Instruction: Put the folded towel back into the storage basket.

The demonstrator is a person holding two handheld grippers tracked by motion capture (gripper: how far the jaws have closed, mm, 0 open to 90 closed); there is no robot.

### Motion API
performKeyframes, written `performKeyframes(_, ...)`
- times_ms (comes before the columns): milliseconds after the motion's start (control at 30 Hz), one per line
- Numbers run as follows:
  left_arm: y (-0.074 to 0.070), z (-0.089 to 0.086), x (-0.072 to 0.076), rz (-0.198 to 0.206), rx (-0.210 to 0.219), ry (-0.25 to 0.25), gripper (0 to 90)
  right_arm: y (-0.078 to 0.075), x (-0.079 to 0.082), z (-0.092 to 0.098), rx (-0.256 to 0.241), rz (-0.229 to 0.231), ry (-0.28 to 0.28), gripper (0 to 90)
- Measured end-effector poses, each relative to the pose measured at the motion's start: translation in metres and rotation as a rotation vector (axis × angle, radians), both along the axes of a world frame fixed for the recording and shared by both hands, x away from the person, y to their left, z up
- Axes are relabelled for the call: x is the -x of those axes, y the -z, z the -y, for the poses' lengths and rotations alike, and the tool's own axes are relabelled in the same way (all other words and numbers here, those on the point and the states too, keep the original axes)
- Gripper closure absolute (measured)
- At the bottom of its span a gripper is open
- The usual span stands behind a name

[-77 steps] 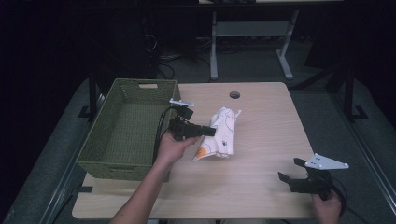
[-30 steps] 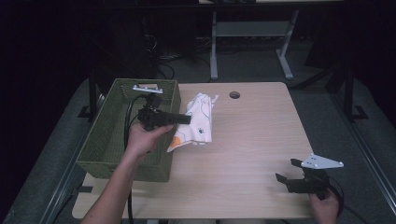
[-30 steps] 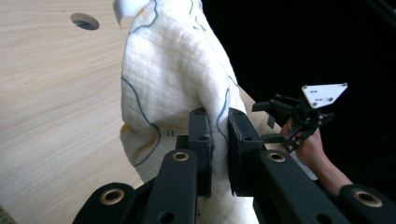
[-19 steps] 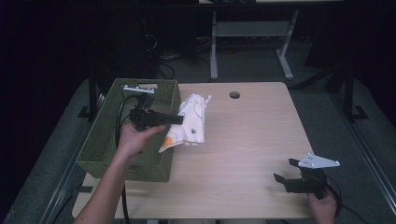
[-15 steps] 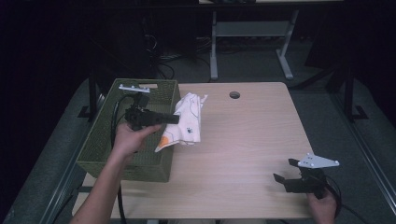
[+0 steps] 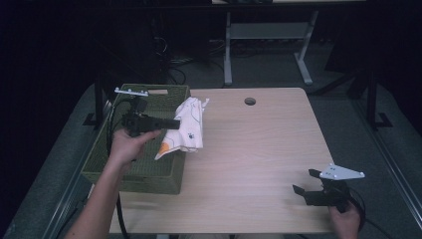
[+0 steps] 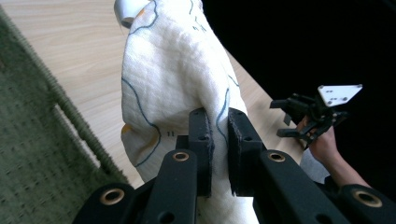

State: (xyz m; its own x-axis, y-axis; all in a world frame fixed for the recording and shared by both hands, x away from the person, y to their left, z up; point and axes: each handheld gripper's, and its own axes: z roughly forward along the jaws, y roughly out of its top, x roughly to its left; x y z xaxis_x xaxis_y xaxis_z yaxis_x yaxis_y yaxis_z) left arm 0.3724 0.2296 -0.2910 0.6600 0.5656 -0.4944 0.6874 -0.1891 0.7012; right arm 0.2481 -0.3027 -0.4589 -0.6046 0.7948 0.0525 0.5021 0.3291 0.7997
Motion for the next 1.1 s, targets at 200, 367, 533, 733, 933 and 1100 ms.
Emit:
performKeyframes(200,-0.003,-0.008,-0.001,-0.001,0.0,-0.017,82.5,0.001,-0.001,0.0,0.005,0.001,-0.006,13.8)
performKeyframes(367,-0.006,-0.017,-0.001,0.003,-0.027,-0.032,82.5,0.0,0.0,0.0,0.008,0.006,-0.004,13.8)
performKeyframes(533,-0.007,-0.025,-0.001,0.005,-0.034,-0.054,82.5,-0.001,0.001,0.0,0.009,0.005,-0.003,13.8)
performKeyframes(733,-0.003,-0.039,-0.001,-0.003,-0.051,-0.077,82.4,-0.001,0.001,0.0,0.01,0.009,-0.002,13.8)
performKeyframes(933,-0.001,-0.051,-0.001,-0.01,-0.077,-0.102,82.4,-0.002,0.001,0.0,0.012,0.007,-0.002,13.8)
performKeyframes(1100,0.001,-0.061,0.0,-0.009,-0.092,-0.121,82.4,-0.002,0.0,0.0,0.012,0.008,-0.002,13.8)
